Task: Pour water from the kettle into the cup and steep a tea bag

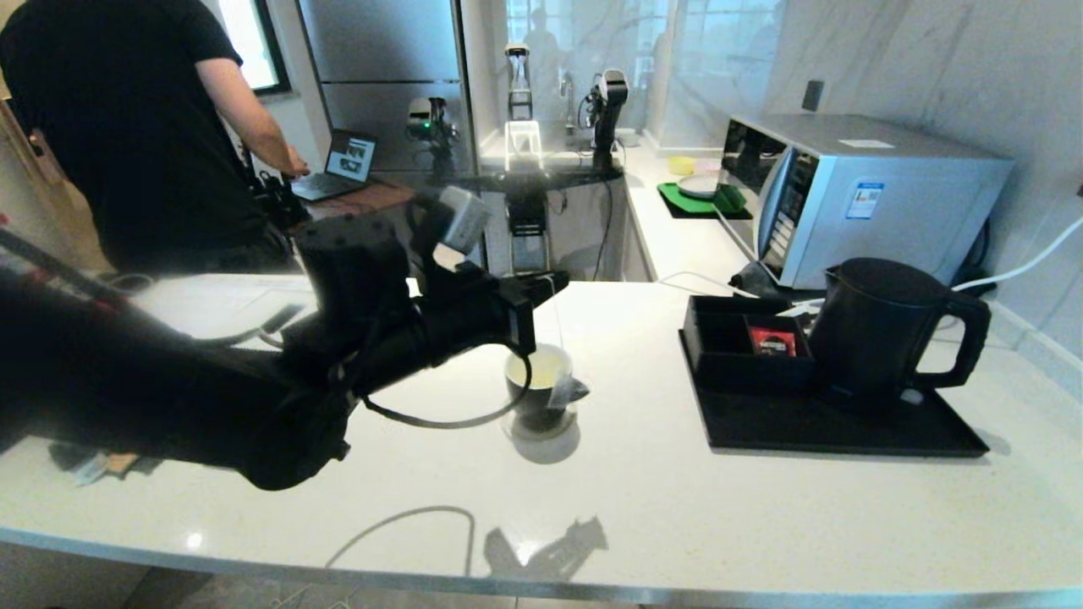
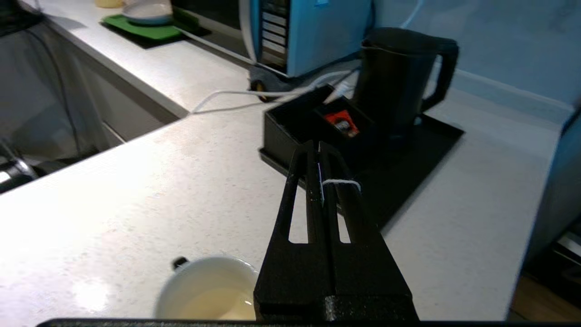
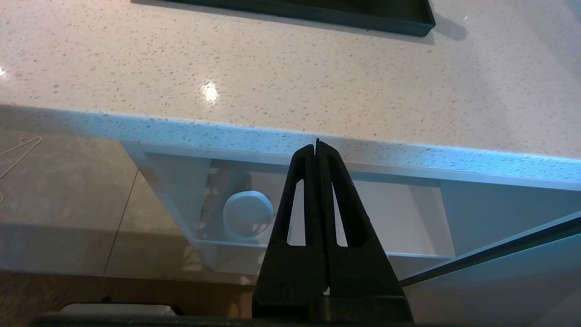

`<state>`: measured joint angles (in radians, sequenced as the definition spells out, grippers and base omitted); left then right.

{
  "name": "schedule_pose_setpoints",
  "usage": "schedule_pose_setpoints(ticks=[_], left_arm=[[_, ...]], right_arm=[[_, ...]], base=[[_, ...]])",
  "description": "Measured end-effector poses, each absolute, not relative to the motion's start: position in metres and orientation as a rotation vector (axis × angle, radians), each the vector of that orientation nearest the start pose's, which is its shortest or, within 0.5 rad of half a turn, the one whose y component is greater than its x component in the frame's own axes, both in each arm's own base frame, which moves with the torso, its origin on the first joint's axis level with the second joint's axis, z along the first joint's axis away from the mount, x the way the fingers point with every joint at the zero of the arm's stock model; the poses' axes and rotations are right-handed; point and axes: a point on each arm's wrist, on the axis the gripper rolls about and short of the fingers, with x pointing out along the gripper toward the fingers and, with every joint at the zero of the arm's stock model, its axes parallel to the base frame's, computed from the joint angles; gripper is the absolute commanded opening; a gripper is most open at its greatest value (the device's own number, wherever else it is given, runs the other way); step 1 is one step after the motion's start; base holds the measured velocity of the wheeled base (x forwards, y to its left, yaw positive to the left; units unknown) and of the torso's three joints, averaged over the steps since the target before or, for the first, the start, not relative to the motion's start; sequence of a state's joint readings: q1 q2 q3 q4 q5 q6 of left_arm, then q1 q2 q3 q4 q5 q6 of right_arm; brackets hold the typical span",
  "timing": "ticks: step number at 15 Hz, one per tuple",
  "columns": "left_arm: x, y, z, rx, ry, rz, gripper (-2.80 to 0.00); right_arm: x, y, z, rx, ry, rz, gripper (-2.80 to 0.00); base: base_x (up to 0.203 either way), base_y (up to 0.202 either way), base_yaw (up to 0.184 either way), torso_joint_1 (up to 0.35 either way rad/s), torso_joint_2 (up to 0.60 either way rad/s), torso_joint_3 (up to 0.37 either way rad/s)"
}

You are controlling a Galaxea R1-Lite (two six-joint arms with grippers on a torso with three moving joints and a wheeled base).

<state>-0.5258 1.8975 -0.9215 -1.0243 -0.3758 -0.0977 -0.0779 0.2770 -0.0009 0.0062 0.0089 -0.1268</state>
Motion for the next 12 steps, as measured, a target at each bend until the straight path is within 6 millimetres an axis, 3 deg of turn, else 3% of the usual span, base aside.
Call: schedule_pose_setpoints(ticks=[5, 12], left_arm=[[0.326, -0.179, 0.191, -0.097, -0.04, -0.861, -2.8], [0.356, -0.191, 0.178, -0.097, -0.044, -0.851, -2.8]], right_arm=[[-0.002, 0.0, 0.078, -0.047, 0.282, -0.066, -2.8], [-0.001, 0.0, 0.078, -0.041, 0.281, -0.068, -2.8]], base=[[0.0, 0.0, 0.0, 0.0, 0.0, 0.0], [0.0, 0.0, 0.0, 0.0, 0.0, 0.0]])
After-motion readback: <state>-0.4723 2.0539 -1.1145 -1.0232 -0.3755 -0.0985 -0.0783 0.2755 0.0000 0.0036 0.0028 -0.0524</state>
